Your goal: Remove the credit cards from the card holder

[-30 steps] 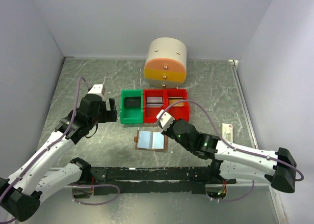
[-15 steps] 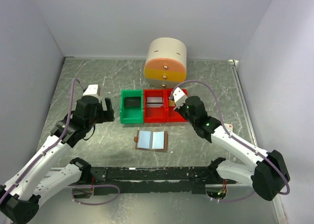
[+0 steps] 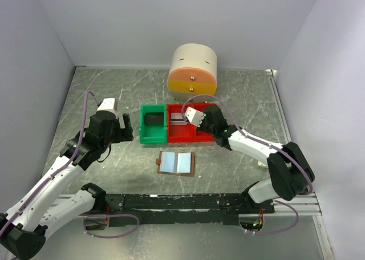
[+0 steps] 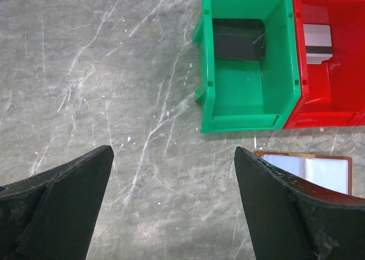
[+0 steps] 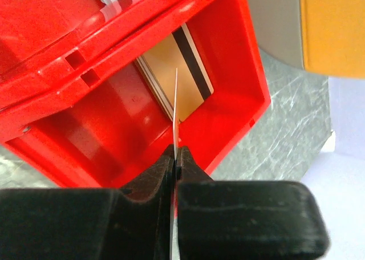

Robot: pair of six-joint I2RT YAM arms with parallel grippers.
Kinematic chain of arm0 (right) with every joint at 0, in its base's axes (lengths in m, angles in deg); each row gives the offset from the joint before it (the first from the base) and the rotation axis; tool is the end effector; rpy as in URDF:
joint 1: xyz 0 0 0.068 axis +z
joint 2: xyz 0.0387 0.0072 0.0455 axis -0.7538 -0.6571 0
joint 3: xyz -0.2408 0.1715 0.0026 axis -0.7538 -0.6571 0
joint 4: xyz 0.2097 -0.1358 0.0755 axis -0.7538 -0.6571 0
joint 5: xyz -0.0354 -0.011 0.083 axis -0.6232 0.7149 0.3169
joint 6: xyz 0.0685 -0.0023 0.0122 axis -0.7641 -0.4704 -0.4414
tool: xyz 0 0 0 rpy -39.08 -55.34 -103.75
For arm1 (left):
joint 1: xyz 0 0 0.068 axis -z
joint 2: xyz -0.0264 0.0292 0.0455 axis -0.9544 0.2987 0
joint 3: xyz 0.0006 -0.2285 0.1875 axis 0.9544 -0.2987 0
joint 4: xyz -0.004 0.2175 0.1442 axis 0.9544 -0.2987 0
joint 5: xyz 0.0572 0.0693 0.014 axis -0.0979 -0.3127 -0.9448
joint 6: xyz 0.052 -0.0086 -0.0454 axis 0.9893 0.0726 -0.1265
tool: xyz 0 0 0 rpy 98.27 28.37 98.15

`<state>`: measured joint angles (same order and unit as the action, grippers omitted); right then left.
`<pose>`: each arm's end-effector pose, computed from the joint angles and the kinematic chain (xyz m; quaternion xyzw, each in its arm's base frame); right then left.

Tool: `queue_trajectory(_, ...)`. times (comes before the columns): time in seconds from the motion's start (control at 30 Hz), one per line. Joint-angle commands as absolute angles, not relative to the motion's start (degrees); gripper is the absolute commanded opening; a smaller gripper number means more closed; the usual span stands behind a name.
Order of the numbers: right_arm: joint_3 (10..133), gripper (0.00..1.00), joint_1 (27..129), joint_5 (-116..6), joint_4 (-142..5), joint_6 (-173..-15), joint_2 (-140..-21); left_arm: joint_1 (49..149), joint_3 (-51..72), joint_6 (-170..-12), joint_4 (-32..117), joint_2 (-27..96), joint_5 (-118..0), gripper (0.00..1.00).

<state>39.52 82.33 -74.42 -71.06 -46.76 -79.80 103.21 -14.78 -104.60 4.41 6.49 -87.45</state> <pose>0.2596 0.1569 0.2165 -0.5047 0.7472 -0.1213 0.4150 0.1581 -0.0709 0.3092 -0.0403 0.8799 -0.0725 0.4679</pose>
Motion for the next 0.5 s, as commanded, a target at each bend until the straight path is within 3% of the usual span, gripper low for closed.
queue_trajectory(0.0,39.9,0.00,81.2,-73.4,-62.7,-37.1,-83.3,103.1,-14.7,-103.7,4.6,6.4,-86.6,0.99)
queue_trajectory(0.2,40.1,0.00,80.2,-70.7,-56.0,-32.7,-86.6,103.1,-14.6,-103.3,5.0,6.6,-86.1,0.99)
queue_trajectory(0.47,42.5,0.00,77.5,-65.2,-57.8,-28.5,-91.3,103.1,-14.4,-103.2,4.7,7.1,-85.4,0.99)
